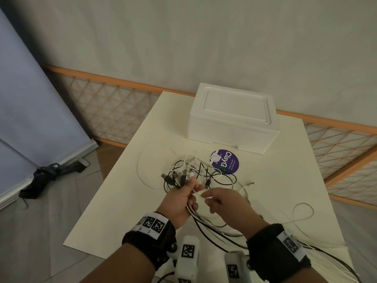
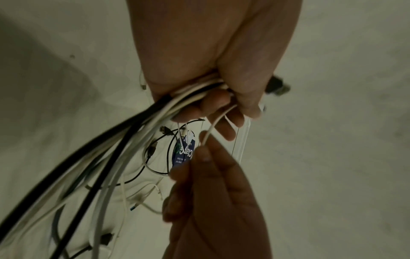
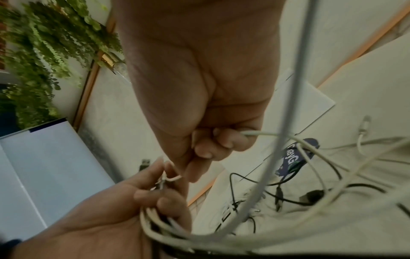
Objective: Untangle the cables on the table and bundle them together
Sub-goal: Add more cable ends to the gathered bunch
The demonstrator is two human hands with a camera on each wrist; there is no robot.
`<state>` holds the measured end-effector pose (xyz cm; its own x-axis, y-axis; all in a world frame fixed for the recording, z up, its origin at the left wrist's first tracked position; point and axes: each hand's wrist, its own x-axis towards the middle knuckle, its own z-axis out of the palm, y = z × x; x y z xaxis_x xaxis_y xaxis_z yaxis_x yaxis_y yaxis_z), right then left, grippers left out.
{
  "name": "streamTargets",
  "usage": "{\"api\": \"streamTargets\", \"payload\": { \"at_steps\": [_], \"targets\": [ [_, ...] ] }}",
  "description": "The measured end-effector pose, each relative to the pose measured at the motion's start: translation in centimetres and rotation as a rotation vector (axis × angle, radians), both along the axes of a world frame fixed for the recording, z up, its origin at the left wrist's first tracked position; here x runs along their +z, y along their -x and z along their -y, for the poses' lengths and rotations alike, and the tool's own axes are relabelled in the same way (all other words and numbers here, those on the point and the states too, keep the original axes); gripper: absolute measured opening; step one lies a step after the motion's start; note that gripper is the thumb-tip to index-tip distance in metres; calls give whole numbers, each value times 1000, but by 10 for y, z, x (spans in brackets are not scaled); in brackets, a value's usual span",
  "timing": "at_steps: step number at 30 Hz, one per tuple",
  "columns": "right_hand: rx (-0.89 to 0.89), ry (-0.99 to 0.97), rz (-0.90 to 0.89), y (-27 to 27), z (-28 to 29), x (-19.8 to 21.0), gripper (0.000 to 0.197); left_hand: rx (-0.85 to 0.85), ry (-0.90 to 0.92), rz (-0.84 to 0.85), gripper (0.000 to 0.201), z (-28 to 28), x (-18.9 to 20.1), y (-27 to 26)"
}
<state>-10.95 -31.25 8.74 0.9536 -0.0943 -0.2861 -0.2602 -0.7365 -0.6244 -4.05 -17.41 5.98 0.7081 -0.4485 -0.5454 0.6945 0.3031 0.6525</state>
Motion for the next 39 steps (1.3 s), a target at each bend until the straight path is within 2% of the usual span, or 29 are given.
{"api": "streamTargets", "payload": {
  "at_steps": [3, 11, 17, 23, 26, 30, 34, 37, 39],
  "targets": [
    [56, 8, 9, -2, -10, 1, 15, -19, -28, 17, 17, 0, 1, 3],
    [84, 7, -28, 7, -10, -6, 15, -25, 49, 38, 37, -8, 3, 9],
    [65, -1, -18, 13, -9, -10, 11, -110, 94, 120, 33, -11, 2, 15],
    [44, 3, 3, 17, -10, -8, 10, -117, 180, 72, 39, -11, 5, 18],
    [18, -24, 20, 18, -10, -7, 11, -122, 153, 89, 31, -10, 6, 20],
    [23, -41, 35, 21, -9, -7, 7, -121, 122, 121, 36, -11, 6, 23],
    [28, -8, 29, 22, -9, -6, 9, -125, 52, 226, 23, -12, 4, 25],
    [63, 36, 55, 21, -12, 0, 18, -62, -73, 270, 34, -13, -1, 21],
    [66, 79, 92, 22, -5, 5, 24, 33, -74, 184, 35, -18, -7, 15]
  ]
}}
